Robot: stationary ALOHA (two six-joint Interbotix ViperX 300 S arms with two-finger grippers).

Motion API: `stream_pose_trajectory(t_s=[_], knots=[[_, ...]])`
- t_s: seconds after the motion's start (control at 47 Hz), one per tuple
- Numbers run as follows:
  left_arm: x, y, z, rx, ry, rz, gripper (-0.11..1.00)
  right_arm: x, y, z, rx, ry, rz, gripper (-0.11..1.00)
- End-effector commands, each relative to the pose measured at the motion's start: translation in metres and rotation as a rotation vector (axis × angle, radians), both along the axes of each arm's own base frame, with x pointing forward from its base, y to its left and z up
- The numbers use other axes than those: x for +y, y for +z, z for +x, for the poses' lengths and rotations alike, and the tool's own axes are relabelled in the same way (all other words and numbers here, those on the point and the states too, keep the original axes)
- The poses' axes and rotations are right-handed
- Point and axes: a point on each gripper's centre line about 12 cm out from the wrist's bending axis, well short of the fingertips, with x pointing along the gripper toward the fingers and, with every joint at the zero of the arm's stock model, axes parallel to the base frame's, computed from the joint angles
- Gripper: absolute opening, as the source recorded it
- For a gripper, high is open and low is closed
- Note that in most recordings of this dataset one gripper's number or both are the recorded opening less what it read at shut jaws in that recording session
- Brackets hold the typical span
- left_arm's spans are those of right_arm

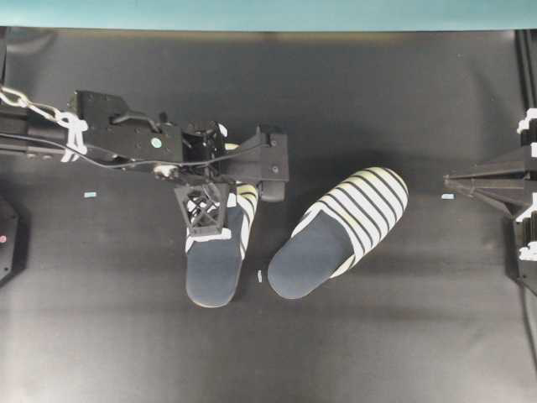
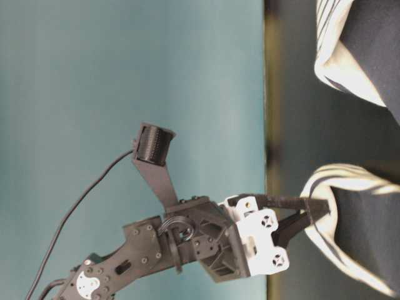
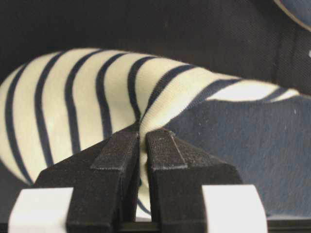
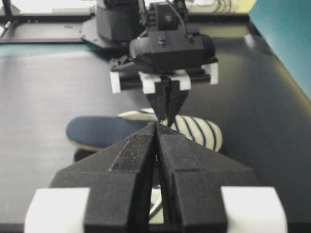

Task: Arrange the slippers with the left arm.
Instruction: 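Rotate the held left slipper so its toe points straight forward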

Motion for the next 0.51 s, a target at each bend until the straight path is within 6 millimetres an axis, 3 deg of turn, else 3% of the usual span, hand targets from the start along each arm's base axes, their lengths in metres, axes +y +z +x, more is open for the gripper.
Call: stream_pose_trajectory(t_s=[0.0,0.489], knots=[[0.0013,0.0041,0.0039,-0.026,0.004,0.003,0.01,-0.0006,0.0028,0.001,-0.011,-0.004,0.006,0.0],[0.0053,0.0049,0.007,-0.066,0.005,0.01,0.01,-0.0006,-0.0035,0.0003,0.004,-0.004,0.006,0.0]])
